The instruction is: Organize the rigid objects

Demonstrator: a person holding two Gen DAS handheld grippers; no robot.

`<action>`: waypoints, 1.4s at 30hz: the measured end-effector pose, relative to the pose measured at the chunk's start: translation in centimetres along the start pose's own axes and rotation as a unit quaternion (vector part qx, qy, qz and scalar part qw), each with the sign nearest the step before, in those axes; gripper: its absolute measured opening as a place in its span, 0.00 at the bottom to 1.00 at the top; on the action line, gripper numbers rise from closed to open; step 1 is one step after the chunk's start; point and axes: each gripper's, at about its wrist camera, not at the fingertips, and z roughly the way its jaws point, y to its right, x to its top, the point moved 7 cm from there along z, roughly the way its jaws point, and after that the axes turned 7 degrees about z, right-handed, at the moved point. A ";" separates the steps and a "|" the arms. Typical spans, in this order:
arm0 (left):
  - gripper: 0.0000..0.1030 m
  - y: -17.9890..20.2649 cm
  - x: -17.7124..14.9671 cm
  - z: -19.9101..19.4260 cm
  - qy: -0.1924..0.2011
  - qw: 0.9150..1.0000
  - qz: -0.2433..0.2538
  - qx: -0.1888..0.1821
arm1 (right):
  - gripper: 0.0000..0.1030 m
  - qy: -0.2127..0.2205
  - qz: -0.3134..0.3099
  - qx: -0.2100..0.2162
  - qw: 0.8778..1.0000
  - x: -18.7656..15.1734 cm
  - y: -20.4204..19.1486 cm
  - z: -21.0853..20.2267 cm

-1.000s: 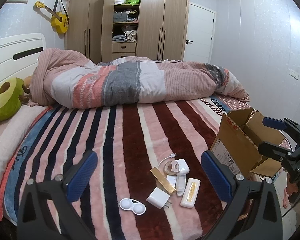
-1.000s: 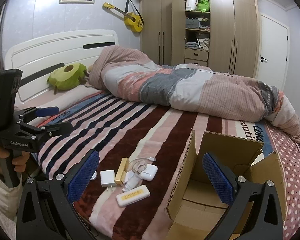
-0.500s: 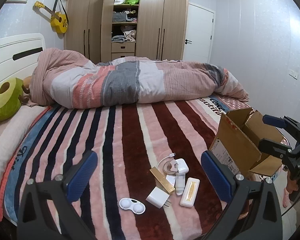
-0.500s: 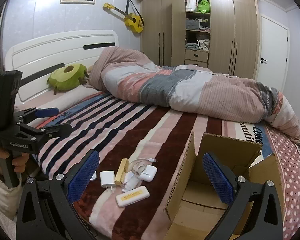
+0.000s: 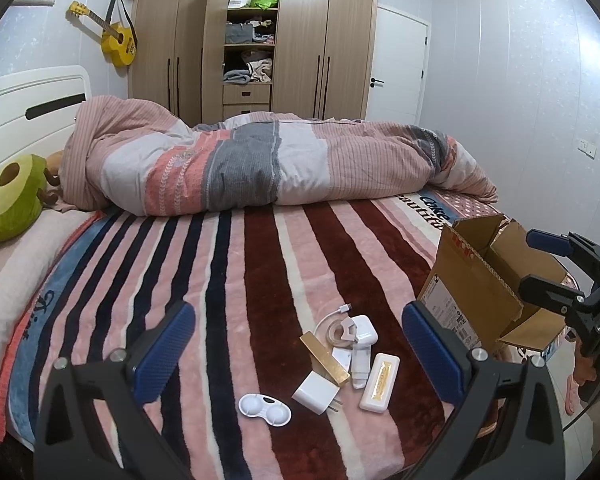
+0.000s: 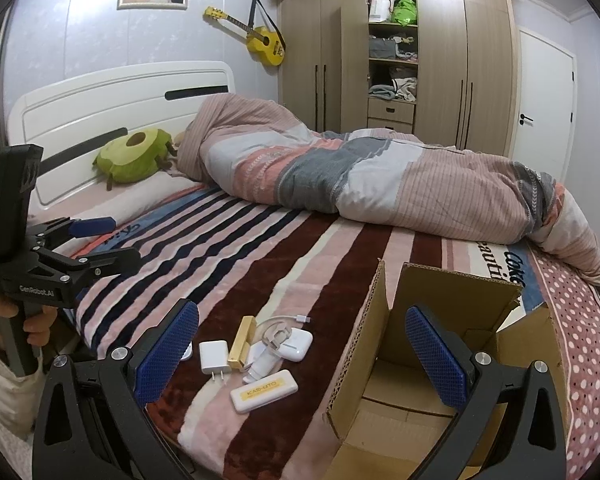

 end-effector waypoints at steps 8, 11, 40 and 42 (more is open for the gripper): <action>1.00 0.0 0.0 0.0 0.002 1.000 -0.001 -0.002 | 1.00 0.003 0.000 0.001 1.000 -0.1 -0.2 -0.1; 1.00 0.2 -0.1 -0.1 0.008 1.000 -0.002 -0.011 | 0.98 0.009 -0.006 0.001 1.000 0.0 -0.8 -0.3; 0.99 -10.9 -10.6 4.3 -0.069 0.997 -0.015 -0.042 | 0.42 -0.191 -0.067 0.153 0.967 -13.0 -15.2 20.6; 0.99 -11.5 -11.1 4.6 -0.073 0.996 -0.020 -0.039 | 0.37 -0.196 -0.074 0.154 0.966 -13.0 -15.5 21.1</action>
